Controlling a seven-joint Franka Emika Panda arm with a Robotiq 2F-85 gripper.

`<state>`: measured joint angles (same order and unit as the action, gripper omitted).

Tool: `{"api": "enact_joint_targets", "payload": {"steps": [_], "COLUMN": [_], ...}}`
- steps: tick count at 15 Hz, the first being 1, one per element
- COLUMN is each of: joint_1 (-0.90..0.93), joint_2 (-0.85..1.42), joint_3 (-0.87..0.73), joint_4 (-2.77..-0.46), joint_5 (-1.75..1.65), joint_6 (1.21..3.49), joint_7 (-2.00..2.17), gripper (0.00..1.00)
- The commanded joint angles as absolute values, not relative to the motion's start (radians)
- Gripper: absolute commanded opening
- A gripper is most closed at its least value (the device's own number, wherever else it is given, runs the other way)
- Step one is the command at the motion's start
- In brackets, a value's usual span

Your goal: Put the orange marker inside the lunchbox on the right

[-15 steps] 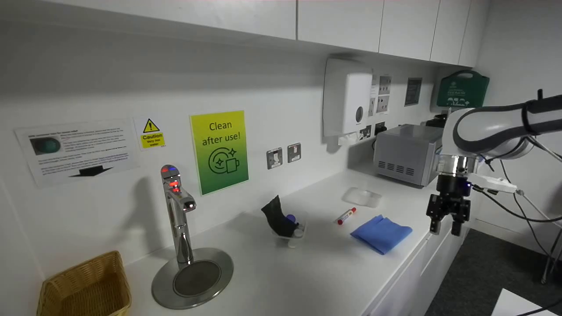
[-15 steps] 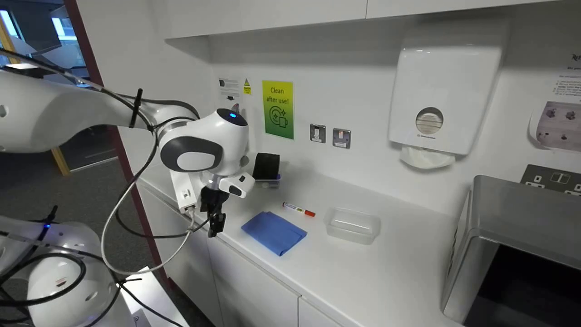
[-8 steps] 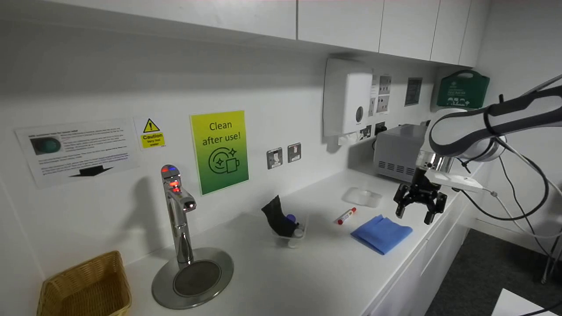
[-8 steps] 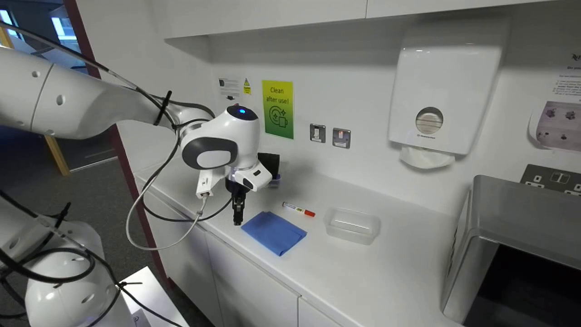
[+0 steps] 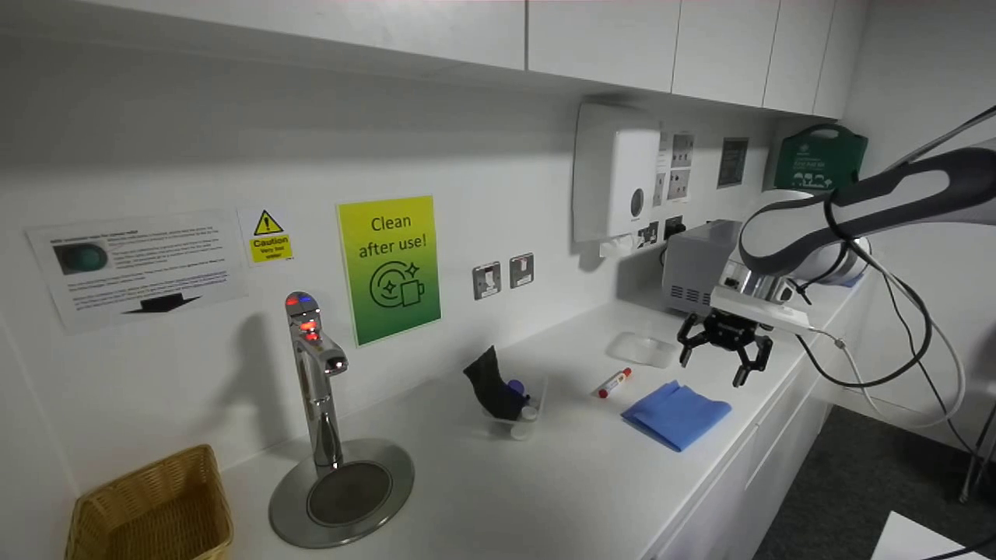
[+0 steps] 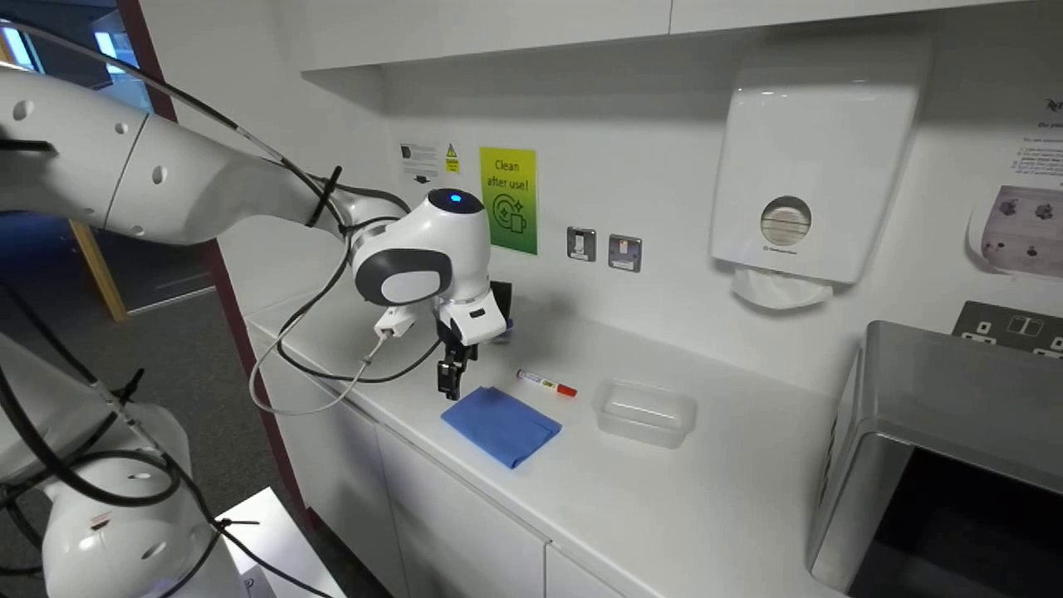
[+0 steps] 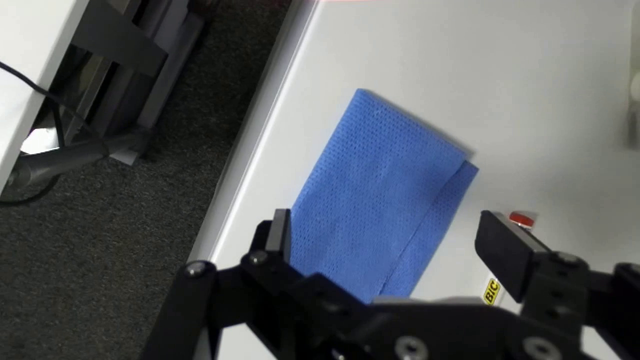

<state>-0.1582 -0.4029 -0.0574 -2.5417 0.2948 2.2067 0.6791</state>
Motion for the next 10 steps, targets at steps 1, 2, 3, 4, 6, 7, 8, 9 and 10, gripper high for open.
{"api": "enact_joint_targets", "payload": {"steps": [1,2,3,4,6,7,8,9,10], "joint_1": [-0.164,-0.164,-0.164,-0.164,-0.164,-0.170,-0.176,-0.186,-0.187], "joint_2": [-0.403,-0.403,-0.403,-0.403,-0.403,-0.388,-0.378,-0.363,-0.343], "joint_3": [-0.052,-0.052,-0.052,-0.052,-0.052,-0.046,-0.040,-0.027,-0.024], "joint_4": [-2.539,-2.539,-2.539,-2.539,-2.539,-2.534,-2.528,-2.528,-2.522], "joint_5": [0.300,0.302,0.303,0.303,0.303,0.319,0.317,0.315,0.309], "joint_6": [2.204,2.204,2.204,2.204,2.204,2.227,2.234,2.284,2.327], "joint_7": [0.692,0.698,0.700,0.700,0.700,0.749,0.791,0.863,0.904], "gripper": [1.00,1.00,1.00,1.00,1.00,1.00,1.00,1.00,1.00]}}
